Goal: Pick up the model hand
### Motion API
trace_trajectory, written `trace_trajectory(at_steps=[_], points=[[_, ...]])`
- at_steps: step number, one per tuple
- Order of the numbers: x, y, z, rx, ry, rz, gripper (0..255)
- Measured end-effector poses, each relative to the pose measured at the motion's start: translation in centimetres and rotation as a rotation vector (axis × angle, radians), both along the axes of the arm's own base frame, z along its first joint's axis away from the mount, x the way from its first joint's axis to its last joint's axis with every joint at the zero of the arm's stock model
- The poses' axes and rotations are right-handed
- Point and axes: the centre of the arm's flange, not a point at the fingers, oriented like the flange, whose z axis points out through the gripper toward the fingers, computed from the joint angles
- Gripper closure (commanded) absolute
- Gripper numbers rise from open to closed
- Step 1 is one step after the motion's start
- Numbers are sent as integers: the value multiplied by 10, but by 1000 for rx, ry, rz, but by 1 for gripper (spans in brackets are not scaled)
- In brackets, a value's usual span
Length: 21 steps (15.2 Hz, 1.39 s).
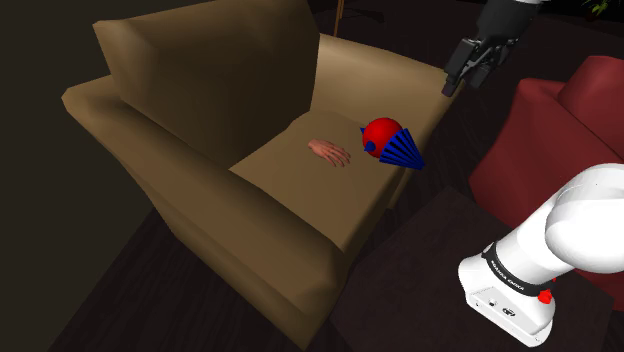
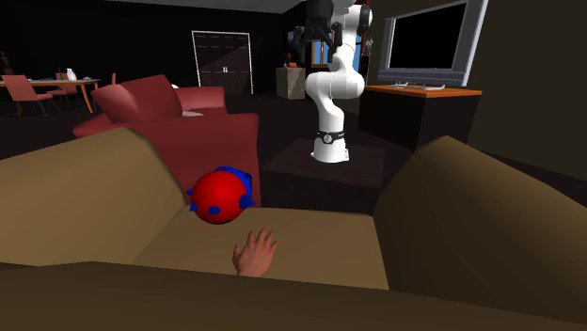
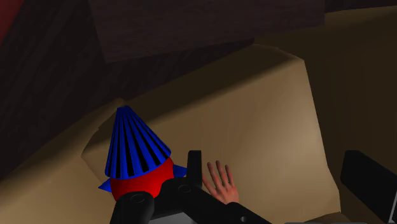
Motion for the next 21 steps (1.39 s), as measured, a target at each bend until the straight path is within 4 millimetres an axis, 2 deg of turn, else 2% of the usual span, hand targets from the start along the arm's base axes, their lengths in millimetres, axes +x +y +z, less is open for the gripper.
trace_trajectory(at_steps=[2,6,11,21], points=[[3,-4,-4,5,1,5,0],[34,-26,-37,40,7,48,0],[73,-55,-86,90,13,108,0],[166,-98,-185,187,25,229,0]])
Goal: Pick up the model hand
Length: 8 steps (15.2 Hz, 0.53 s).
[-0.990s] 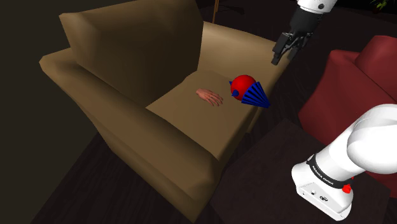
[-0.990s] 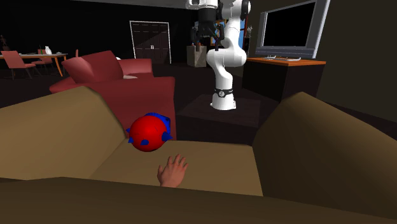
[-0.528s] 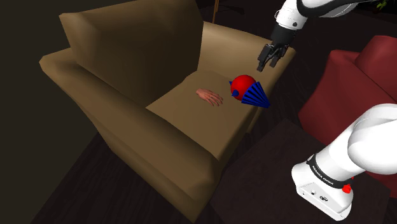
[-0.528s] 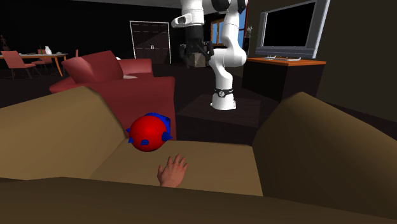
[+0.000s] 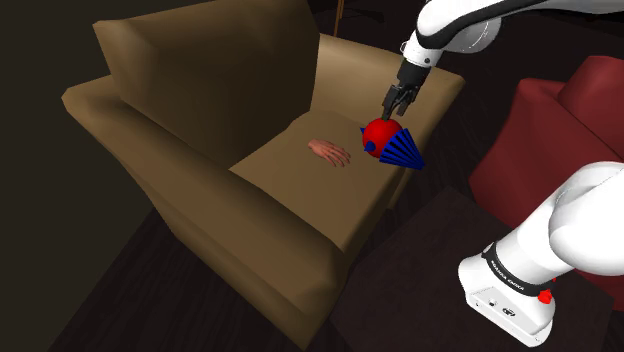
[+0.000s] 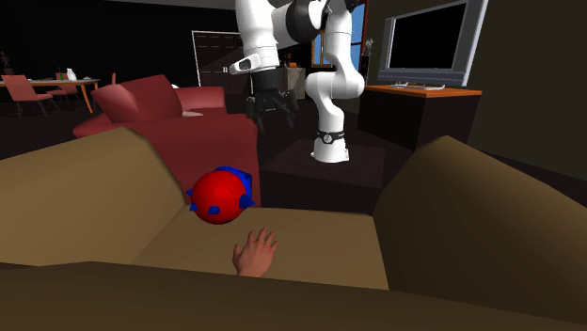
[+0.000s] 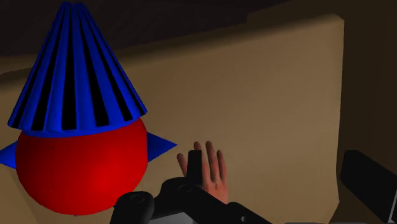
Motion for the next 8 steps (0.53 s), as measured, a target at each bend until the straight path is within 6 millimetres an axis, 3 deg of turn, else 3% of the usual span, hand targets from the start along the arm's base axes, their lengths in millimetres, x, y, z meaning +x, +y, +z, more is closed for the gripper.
trace_trajectory(at_steps=[8], points=[[68,-18,-84,78,11,95,0]])
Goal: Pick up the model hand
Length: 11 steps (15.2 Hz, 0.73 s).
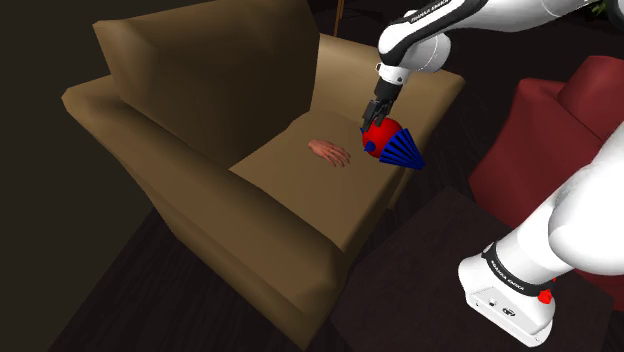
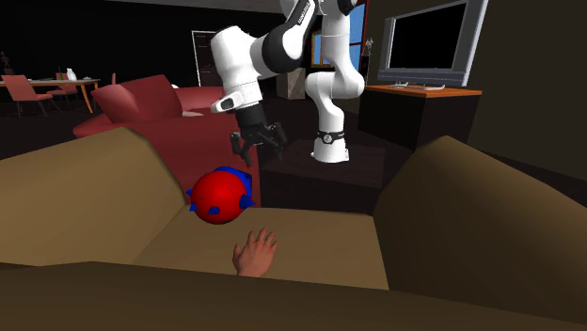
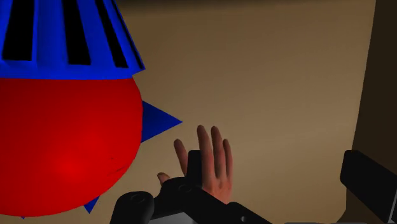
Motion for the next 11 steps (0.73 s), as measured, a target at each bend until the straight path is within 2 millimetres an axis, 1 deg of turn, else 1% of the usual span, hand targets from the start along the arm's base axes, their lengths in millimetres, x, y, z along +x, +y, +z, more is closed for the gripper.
trace_trajectory(at_steps=[1,3,8,11], points=[[11,0,-11,10,1,13,0],[26,-3,-31,29,4,37,0],[77,-5,-85,79,10,99,0],[102,-7,-117,108,14,135,0]])
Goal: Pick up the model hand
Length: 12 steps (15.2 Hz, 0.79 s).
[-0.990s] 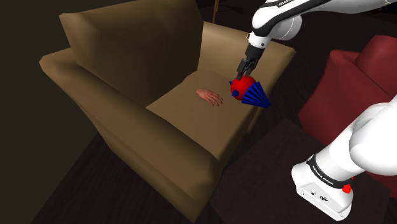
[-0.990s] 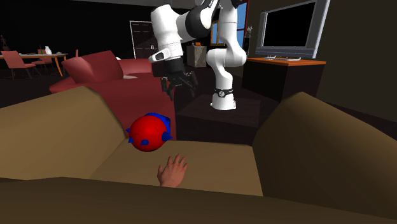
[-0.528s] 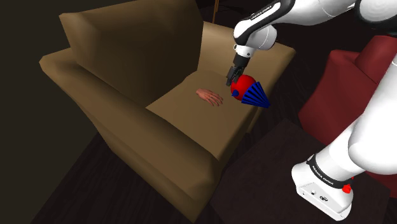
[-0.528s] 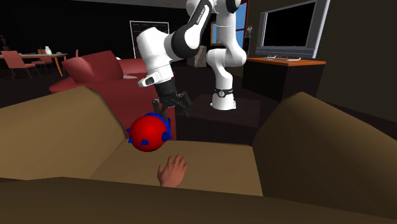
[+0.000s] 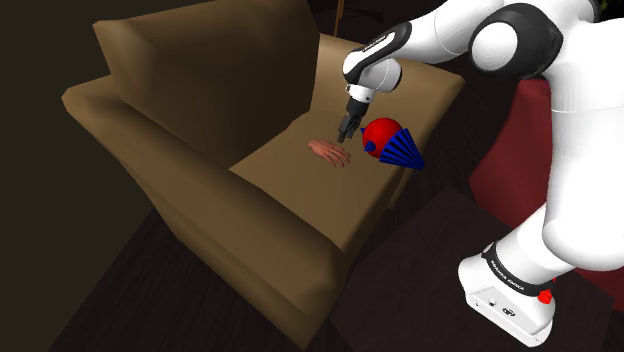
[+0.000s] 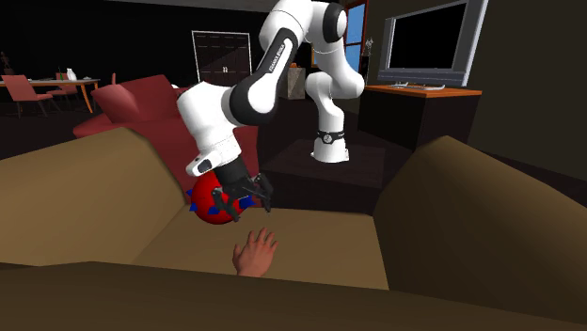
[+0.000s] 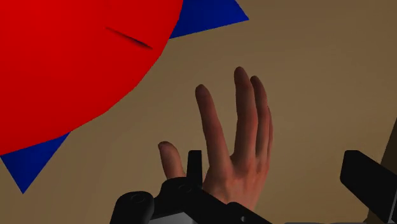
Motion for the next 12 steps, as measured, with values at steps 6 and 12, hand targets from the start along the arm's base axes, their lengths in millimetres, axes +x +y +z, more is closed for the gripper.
trace_trajectory(at_steps=[6,12], points=[[13,5,-37,17,2,19,0],[12,6,-56,17,2,19,255]])
